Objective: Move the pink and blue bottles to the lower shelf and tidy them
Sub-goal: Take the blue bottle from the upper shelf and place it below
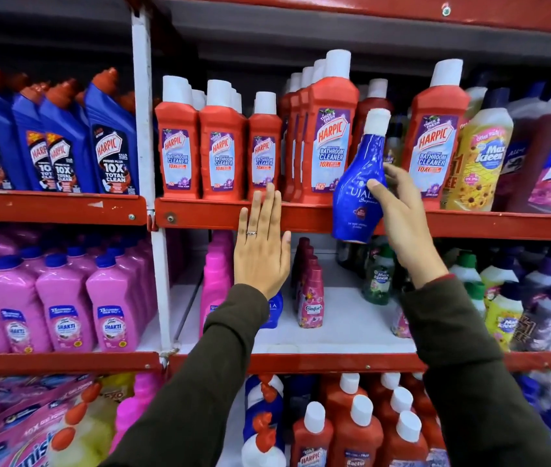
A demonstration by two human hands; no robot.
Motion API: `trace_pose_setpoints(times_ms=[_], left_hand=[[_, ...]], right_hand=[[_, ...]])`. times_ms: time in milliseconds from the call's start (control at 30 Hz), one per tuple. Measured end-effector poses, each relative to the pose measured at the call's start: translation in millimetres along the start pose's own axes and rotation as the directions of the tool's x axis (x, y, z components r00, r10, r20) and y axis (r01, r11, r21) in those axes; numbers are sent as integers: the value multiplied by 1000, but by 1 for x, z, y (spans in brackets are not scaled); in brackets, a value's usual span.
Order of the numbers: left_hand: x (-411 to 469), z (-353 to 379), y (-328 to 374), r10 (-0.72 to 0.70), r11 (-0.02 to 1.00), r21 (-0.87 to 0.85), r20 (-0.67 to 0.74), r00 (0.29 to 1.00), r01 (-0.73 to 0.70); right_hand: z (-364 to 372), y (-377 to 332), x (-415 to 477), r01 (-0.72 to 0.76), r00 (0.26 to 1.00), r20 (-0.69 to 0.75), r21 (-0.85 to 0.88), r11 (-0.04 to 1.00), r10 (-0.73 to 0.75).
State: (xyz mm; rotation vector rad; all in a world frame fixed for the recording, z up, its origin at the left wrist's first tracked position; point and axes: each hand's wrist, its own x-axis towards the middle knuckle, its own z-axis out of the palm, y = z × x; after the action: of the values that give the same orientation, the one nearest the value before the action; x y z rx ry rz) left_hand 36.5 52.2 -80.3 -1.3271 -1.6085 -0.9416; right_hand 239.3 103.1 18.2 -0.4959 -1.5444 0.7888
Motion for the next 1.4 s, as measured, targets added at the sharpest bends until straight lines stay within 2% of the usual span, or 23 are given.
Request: trace_pose_setpoints(times_ms=[167, 300, 500, 700, 833, 1167, 1400], left_hand=[[-51, 8, -7, -25, 998, -58, 58, 998, 28], [-106, 21, -17, -51, 996, -65, 149, 988, 61], [-170, 43, -27, -125, 992, 10, 338, 933, 129], [-192, 59, -32, -175, 984, 58, 462, 869, 167], [-195, 64, -34, -201, 980, 97, 484, 851, 177], [-198, 67, -36, -180, 983, 113, 461, 869, 144], [-198, 63, -34, -176, 983, 121, 463, 869, 136]], right_hand=[[17, 40, -64, -25, 998, 64, 29, 999, 23], [34, 82, -111, -77, 990, 122, -10, 997, 78], [62, 140, -144, -193, 957, 211, -39, 980, 197], [94, 187, -142, -286, 907, 300, -73, 955, 295], [107, 205, -139, -284, 893, 331, -110, 952, 305], [114, 219, -137, -238, 903, 329, -149, 960, 276], [108, 214, -142, -260, 899, 332, -123, 958, 287]])
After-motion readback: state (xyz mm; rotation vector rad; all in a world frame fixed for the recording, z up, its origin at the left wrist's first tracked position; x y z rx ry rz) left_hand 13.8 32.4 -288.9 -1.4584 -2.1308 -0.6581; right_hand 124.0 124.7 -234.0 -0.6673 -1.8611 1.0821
